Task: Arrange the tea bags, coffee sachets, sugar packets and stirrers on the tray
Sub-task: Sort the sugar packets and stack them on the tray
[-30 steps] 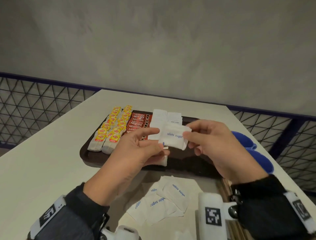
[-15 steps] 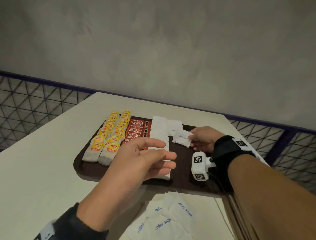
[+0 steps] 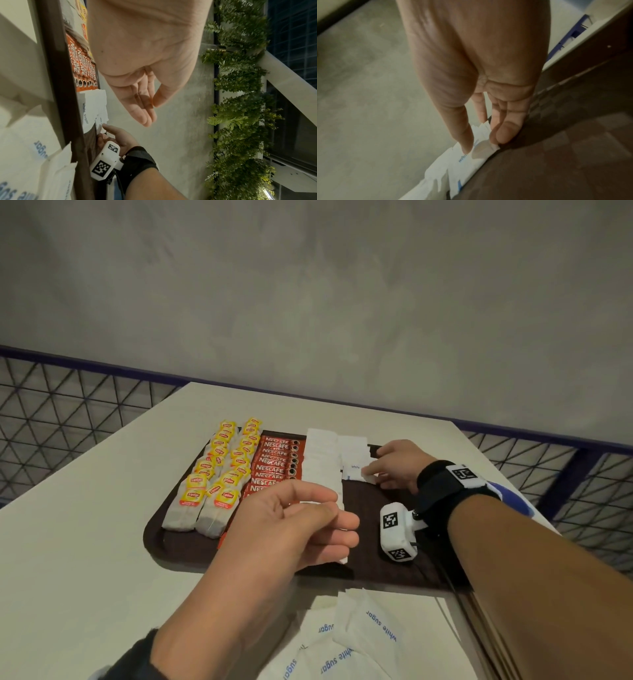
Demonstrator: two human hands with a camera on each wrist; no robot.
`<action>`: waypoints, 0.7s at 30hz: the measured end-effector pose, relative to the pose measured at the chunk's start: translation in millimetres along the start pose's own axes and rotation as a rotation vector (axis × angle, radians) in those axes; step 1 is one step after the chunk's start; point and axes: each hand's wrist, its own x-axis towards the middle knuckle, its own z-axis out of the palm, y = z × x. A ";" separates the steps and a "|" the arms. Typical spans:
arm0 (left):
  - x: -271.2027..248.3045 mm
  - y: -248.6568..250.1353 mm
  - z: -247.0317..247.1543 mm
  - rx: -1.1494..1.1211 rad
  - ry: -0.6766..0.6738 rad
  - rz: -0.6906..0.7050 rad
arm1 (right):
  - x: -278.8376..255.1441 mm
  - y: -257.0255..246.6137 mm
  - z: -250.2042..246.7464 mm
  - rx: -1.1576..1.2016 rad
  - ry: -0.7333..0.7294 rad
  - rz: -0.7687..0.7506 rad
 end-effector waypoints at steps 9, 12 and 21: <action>0.2 -2.5 0.7 0.008 -0.005 -0.001 | -1.7 -13.2 15.9 -0.312 0.018 -0.116; 0.6 -3.0 -0.2 0.008 -0.002 0.001 | -1.1 -14.1 14.9 -0.332 0.005 -0.102; 4.9 -4.5 -3.8 0.006 0.035 0.014 | 3.7 -17.4 18.8 -0.365 0.014 -0.126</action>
